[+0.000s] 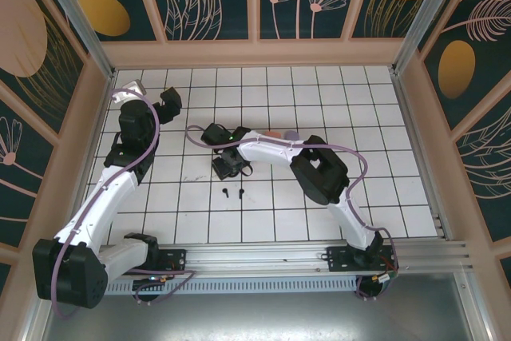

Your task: Insert the wireless bluetooth earbuds into the charging case

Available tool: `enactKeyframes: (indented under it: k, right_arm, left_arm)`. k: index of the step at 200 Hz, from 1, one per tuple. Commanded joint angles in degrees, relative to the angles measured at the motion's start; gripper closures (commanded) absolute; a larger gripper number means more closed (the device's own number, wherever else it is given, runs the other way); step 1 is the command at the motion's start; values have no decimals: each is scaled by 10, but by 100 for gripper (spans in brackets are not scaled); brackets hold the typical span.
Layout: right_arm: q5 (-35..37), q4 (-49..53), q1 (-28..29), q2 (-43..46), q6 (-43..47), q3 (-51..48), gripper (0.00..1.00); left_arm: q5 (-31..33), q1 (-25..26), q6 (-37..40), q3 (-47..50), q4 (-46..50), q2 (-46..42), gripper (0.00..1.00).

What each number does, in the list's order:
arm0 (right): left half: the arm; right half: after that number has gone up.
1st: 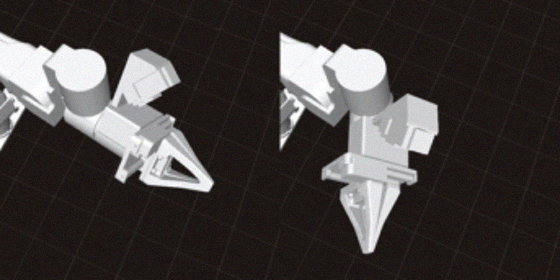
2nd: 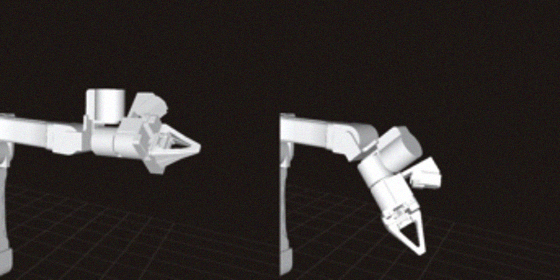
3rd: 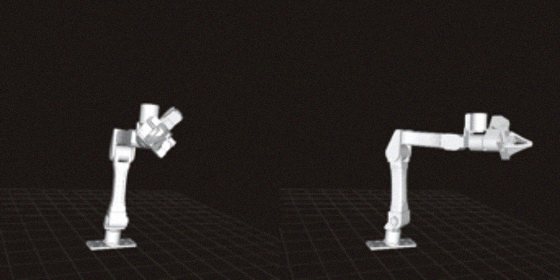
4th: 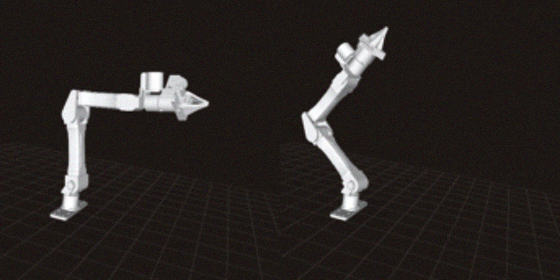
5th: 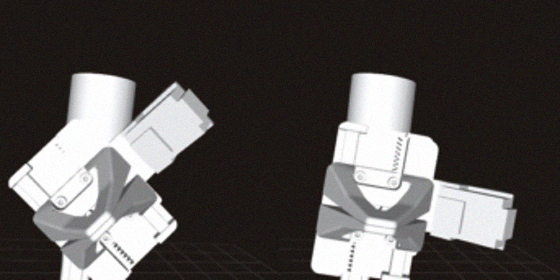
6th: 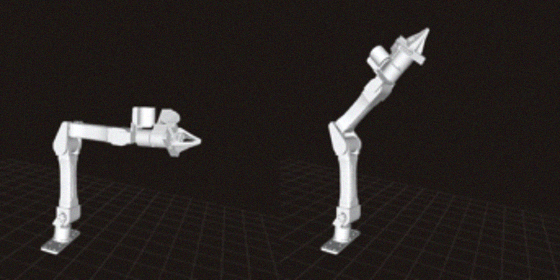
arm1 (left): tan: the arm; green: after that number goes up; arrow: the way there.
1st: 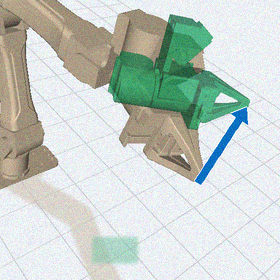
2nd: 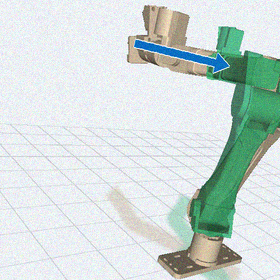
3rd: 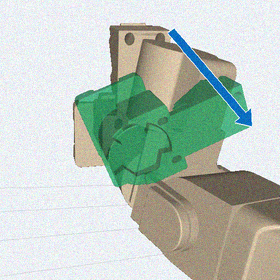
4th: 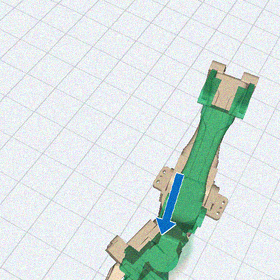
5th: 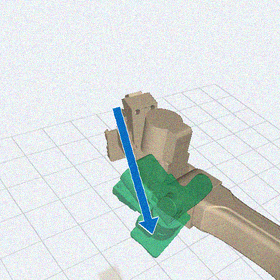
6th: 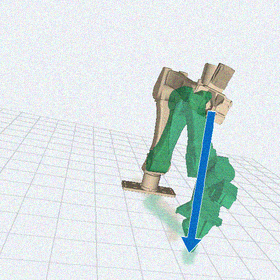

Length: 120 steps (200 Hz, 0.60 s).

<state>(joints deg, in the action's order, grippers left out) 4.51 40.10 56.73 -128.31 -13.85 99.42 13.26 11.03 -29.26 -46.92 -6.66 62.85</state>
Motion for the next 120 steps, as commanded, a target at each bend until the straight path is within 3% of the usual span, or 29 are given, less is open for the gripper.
enactKeyframes:
  k: [1,43,120]
  right_arm:
    - [-12,31,7,-18,2,10,46]
    - [-21,8,-20,33,-37,-1,49]
    - [-60,-111,-130,192,-168,-116,50]
  left_arm:
    - [-18,-2,-15,1,-16,-12,1]
    - [-57,-2,-32,2,-19,-23,1]
    - [-265,-2,-56,96,-192,28,2]
